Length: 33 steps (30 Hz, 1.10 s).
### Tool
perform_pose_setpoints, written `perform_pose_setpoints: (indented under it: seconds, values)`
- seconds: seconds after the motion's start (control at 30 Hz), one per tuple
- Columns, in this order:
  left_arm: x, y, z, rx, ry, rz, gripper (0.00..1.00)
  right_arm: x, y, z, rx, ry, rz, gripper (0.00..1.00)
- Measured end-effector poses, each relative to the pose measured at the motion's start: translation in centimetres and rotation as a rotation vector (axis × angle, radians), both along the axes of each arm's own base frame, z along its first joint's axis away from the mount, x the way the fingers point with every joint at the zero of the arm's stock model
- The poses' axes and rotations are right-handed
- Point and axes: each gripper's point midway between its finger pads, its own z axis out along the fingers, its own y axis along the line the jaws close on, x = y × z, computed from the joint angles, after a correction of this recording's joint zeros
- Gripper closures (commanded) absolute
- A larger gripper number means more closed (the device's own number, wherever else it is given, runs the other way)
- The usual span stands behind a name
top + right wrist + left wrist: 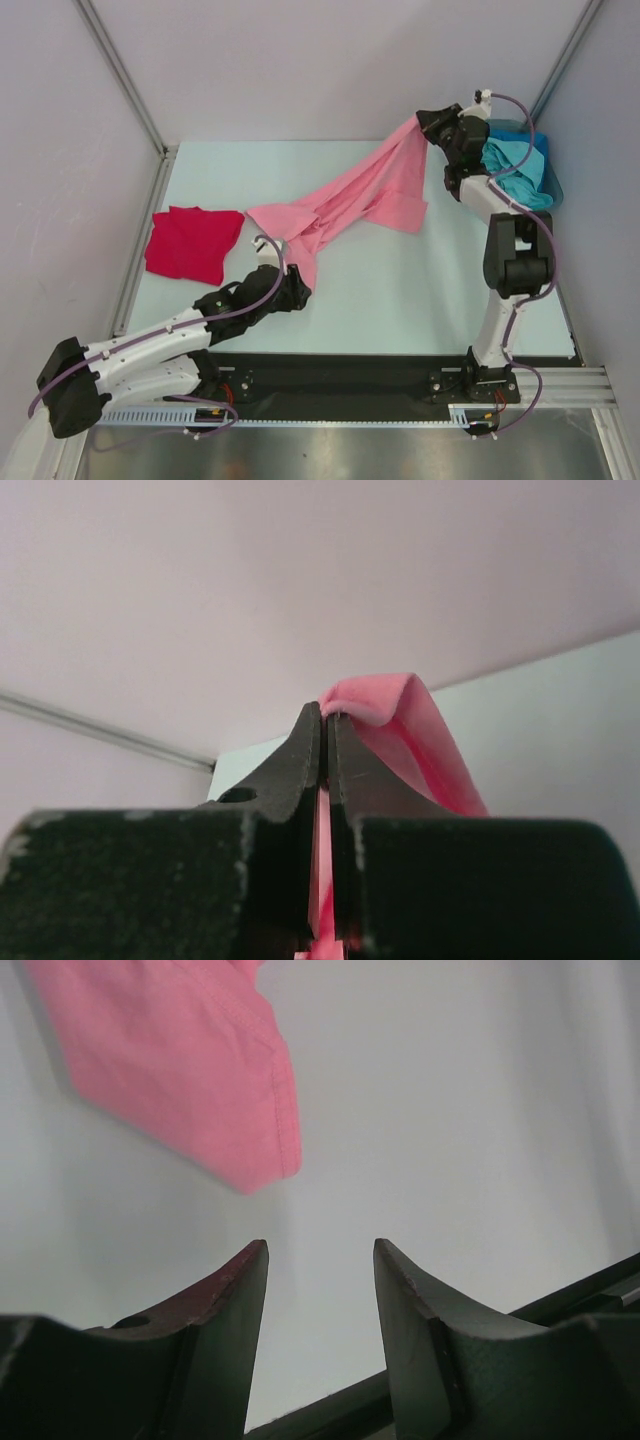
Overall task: Fold and stack the t-shirts
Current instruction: Flatten the tshirt out
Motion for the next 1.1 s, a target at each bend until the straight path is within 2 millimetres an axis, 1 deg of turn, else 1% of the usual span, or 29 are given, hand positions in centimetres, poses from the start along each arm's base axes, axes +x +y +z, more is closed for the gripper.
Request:
perform_pose_setpoints:
  seconds: [0.07, 0.1, 0.17, 0.2, 0.23, 0.27, 0.3, 0.33, 0.37, 0.43, 0.53, 0.63, 0.7, 0.77, 0.83, 0.97, 1.03, 1.1]
  values:
    - [0.0, 0.0, 0.0, -0.001, -0.001, 0.0, 0.48, 2.4, -0.1, -0.2, -0.006, -0.004, -0.006, 1.0]
    - [0.0, 0.0, 0.0, -0.001, -0.001, 0.0, 0.48, 3.2, -0.2, -0.5, -0.009, 0.001, -0.009, 1.0]
    - [0.1, -0.1, 0.0, -0.006, -0.003, 0.0, 0.48, 5.3, -0.5, -1.8, -0.015, 0.022, -0.018, 1.0]
    - [0.1, -0.1, 0.0, -0.006, -0.003, 0.0, 0.48, 6.0, -0.6, -2.3, -0.018, 0.027, -0.023, 0.97]
    - [0.1, -0.2, -0.1, -0.009, -0.003, 0.0, 0.48, 6.8, -0.8, -3.1, -0.02, 0.039, -0.029, 0.86]
    - [0.0, -0.2, -0.3, -0.008, 0.0, 0.0, 0.48, 7.6, -0.9, -4.0, -0.022, 0.054, -0.035, 0.72]
    - [0.0, -0.3, -0.4, -0.006, 0.002, -0.001, 0.48, 8.3, -1.1, -5.0, -0.024, 0.071, -0.039, 0.39]
    - [-0.1, -0.4, -0.6, -0.001, 0.006, -0.005, 0.48, 8.8, -1.2, -6.0, -0.027, 0.088, -0.041, 0.12]
    - [-0.2, -0.5, -0.8, 0.003, 0.01, -0.009, 0.48, 9.2, -1.2, -6.9, -0.029, 0.106, -0.044, 0.01]
    - [-0.3, -0.6, -1.1, 0.011, 0.015, -0.016, 0.48, 9.5, -1.3, -8.8, -0.043, 0.144, -0.043, 0.0]
    - [-0.4, -0.8, -1.4, 0.019, 0.02, -0.021, 0.48, 9.1, -1.4, -10.6, -0.045, 0.185, -0.047, 0.0]
    - [-0.3, -0.8, -1.5, 0.024, 0.017, -0.016, 0.49, 6.9, -1.4, -12.2, -0.033, 0.236, -0.057, 0.0]
    - [-0.1, -0.6, -1.5, 0.029, 0.009, -0.005, 0.49, 4.5, -1.4, -13.3, -0.026, 0.284, -0.069, 0.0]
    - [0.0, -0.5, -1.5, 0.033, 0.005, 0.003, 0.49, 2.2, -1.3, -13.7, -0.03, 0.323, -0.088, 0.0]
    - [0.1, -0.4, -1.5, 0.037, 0.0, 0.01, 0.49, -0.5, -0.9, -13.3, -0.043, 0.342, -0.099, 0.0]
    - [0.2, -0.4, -1.5, 0.04, -0.004, 0.016, 0.49, -5.9, 0.3, -10.9, -0.065, 0.312, -0.096, 0.0]
    - [0.1, -0.4, -1.4, 0.035, -0.006, 0.012, 0.49, -7.7, 0.1, -9.9, -0.069, 0.285, -0.099, 0.0]
    - [0.0, -0.4, -1.4, 0.03, -0.01, 0.008, 0.49, -8.8, -1.0, -9.7, -0.071, 0.276, -0.121, 0.0]
